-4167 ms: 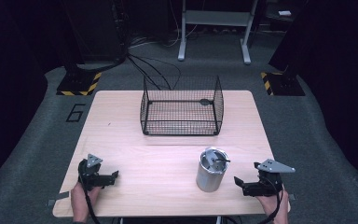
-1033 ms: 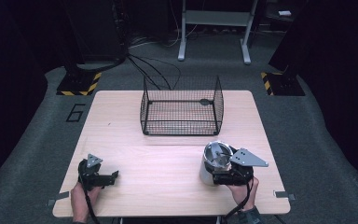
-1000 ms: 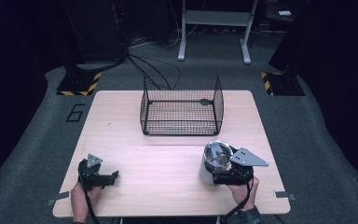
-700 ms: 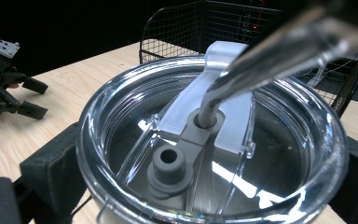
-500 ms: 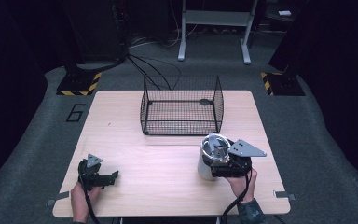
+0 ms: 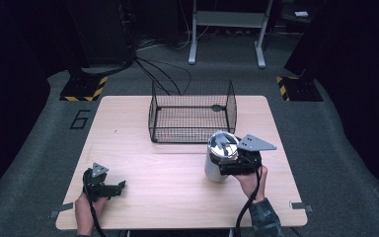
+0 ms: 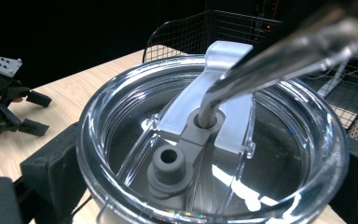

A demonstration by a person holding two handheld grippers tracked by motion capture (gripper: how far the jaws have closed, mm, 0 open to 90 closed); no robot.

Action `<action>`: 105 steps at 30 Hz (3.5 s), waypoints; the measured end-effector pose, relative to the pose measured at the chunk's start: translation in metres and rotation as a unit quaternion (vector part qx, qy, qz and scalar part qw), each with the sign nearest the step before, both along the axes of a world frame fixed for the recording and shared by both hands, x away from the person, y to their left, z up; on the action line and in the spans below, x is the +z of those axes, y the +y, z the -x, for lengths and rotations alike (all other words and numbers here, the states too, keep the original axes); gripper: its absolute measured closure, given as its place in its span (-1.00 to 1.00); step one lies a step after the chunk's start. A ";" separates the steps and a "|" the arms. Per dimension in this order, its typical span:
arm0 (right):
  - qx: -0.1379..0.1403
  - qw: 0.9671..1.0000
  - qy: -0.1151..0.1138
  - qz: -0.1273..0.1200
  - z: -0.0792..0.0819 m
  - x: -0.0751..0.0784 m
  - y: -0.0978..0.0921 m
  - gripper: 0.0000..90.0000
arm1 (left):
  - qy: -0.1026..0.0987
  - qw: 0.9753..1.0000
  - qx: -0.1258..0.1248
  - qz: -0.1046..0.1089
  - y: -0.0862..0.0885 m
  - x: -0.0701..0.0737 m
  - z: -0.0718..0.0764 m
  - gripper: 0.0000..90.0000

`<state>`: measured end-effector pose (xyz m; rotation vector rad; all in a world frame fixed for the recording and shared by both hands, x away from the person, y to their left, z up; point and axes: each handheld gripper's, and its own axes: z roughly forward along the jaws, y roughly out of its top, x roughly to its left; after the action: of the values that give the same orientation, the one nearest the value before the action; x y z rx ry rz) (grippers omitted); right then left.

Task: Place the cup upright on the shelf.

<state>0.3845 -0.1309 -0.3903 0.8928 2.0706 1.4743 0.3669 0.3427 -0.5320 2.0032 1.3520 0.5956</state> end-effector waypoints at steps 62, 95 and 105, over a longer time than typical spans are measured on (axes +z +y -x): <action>0.032 0.999 -0.021 -0.015 -0.059 0.071 0.022 -0.91 | 0.000 1.000 0.001 0.002 0.000 0.000 0.000 -0.99; 0.015 1.000 -0.010 -0.003 -0.123 0.102 0.043 -0.91 | -0.002 1.000 0.001 0.001 0.000 0.000 0.000 -0.99; 0.004 1.000 -0.003 -0.002 -0.137 0.105 0.051 -0.91 | -0.001 1.000 0.000 0.001 0.000 0.000 0.000 -0.99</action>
<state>0.5218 -0.0796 -0.2852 0.8817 2.0700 1.4834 0.3668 0.3425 -0.5322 2.0000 1.3515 0.5967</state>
